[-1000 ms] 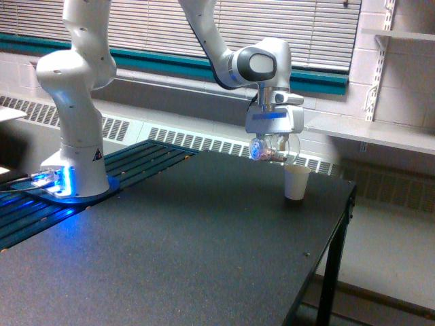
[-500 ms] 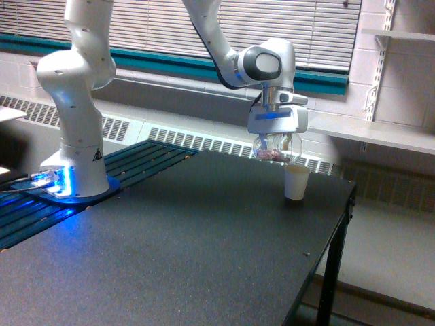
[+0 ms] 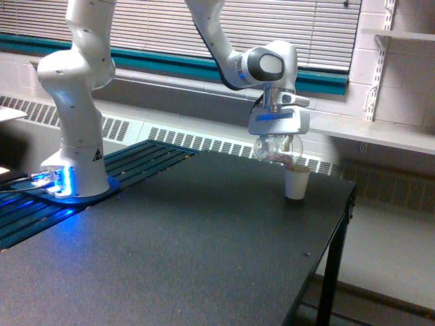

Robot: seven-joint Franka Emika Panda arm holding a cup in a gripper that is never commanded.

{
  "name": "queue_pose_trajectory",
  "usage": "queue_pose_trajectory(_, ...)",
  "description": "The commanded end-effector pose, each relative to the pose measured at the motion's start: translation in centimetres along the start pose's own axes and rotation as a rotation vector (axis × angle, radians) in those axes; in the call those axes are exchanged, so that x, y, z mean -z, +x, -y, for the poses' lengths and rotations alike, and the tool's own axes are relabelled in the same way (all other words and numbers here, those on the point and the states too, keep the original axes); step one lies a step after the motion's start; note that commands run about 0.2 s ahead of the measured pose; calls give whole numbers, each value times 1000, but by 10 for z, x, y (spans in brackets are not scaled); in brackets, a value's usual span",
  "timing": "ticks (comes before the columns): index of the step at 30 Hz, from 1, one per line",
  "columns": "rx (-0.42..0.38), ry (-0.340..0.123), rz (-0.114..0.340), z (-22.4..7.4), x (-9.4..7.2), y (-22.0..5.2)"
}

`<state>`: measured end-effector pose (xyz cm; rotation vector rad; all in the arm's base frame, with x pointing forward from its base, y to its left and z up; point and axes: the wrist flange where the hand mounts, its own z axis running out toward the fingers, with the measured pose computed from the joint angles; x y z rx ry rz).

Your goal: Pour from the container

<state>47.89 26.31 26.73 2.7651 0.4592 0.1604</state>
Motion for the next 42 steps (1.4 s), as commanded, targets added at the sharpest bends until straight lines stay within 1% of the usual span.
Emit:
queue_pose_trajectory(1, 6, -13, -3, -1, 2, 4)
queue_pose_trajectory(14, 5, -24, 10, -6, -2, 3)
queue_pose_trajectory(21, -2, -16, 0, -8, 0, 6)
queue_pose_trajectory(28, -9, 2, -29, -11, 5, 9)
queue_pose_trajectory(34, -21, 11, -55, -21, 8, 11)
queue_pose_trajectory(42, -32, 35, -94, -36, 10, 11)
